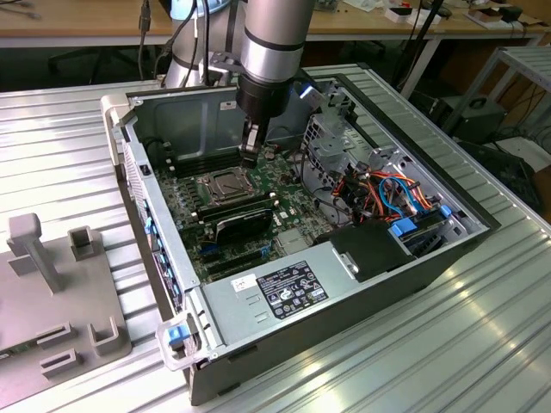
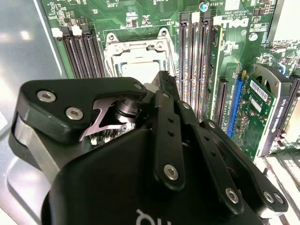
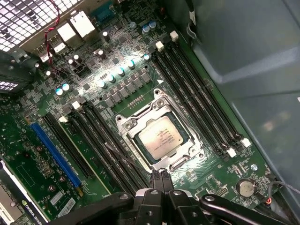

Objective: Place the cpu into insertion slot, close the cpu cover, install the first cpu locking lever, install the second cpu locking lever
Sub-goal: 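Install the second cpu locking lever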

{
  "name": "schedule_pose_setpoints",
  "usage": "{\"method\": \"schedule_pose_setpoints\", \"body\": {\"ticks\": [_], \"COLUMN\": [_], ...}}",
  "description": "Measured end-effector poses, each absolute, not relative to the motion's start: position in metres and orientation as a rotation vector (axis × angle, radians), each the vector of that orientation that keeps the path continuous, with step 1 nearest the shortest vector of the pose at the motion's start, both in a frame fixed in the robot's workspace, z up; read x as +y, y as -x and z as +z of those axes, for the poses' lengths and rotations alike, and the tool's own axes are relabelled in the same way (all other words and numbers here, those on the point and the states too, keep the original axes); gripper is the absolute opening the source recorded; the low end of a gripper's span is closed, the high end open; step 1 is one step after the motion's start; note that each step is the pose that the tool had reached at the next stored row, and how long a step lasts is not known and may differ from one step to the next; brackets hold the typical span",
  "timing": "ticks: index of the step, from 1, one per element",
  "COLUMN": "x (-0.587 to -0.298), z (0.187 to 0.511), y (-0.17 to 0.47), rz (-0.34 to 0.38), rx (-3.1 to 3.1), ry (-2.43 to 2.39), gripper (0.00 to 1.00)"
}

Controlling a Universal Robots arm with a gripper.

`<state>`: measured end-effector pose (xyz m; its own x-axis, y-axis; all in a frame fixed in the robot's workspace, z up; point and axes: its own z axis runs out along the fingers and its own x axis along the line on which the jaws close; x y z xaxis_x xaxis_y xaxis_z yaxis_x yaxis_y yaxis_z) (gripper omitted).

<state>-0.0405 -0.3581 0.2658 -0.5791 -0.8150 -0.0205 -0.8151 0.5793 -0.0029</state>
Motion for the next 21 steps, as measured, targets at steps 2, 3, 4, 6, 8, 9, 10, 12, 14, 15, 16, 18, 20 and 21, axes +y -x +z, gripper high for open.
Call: {"method": "schedule_pose_setpoints", "body": {"ticks": [2, 3, 4, 6, 8, 9, 10, 12, 14, 15, 16, 18, 20, 21], "x": [-0.3581, -0.3581, -0.3581, -0.3581, -0.3581, -0.3581, -0.3581, -0.3581, -0.3581, -0.3581, -0.3581, -0.3581, -0.3581, -0.3581], "z": [0.2658, 0.2658, 0.2658, 0.2658, 0.2658, 0.2658, 0.2658, 0.2658, 0.2657, 0.2657, 0.2657, 0.2657, 0.2657, 0.2657], "y": [0.0405, 0.0405, 0.0405, 0.0405, 0.0405, 0.0405, 0.0405, 0.0405, 0.0404, 0.0405, 0.0405, 0.0405, 0.0404, 0.0405], "rz": [0.011, 0.011, 0.011, 0.011, 0.011, 0.011, 0.011, 0.012, 0.013, 0.013, 0.013, 0.014, 0.015, 0.015], "rx": [2.774, 2.774, 2.774, 2.773, 2.766, 2.760, 2.752, 2.727, 2.673, 2.659, 2.631, 2.563, 2.529, 2.513], "ry": [1.432, 1.432, 1.432, 1.435, 1.449, 1.460, 1.474, 1.520, 1.615, 1.638, 1.682, 1.784, 1.832, 1.855], "gripper": [0.11, 0.11, 0.11, 0.11, 0.11, 0.11, 0.11, 0.11, 0.11, 0.11, 0.11, 0.11, 0.11, 0.11]}}
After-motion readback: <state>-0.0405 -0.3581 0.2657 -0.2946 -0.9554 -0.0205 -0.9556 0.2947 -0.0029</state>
